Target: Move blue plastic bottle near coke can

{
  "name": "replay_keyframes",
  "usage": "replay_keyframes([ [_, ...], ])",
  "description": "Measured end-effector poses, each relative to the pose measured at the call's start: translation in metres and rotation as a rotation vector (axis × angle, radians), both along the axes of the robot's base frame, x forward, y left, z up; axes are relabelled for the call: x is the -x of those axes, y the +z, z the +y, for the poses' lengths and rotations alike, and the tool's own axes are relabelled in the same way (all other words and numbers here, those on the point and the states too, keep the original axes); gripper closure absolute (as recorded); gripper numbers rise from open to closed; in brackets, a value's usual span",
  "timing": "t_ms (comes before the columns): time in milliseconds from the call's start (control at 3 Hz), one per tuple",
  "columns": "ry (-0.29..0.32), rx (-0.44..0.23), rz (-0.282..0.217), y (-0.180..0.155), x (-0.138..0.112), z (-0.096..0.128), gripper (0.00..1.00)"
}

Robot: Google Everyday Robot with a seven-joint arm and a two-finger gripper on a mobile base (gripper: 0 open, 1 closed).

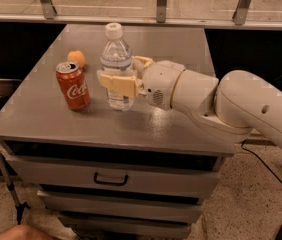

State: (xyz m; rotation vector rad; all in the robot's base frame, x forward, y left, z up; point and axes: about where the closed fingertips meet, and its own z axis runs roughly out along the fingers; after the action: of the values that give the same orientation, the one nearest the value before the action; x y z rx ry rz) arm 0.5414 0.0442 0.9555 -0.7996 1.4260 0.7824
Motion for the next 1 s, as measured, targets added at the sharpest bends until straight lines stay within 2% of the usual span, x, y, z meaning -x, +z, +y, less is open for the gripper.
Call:
replay_keyframes([
  [333, 0.013, 0.003, -0.010, -0.005, -0.004, 0.020, 1.00],
  [1000, -0.044, 0.017, 0.003, -0.016, -0.007, 0.041, 1.00],
])
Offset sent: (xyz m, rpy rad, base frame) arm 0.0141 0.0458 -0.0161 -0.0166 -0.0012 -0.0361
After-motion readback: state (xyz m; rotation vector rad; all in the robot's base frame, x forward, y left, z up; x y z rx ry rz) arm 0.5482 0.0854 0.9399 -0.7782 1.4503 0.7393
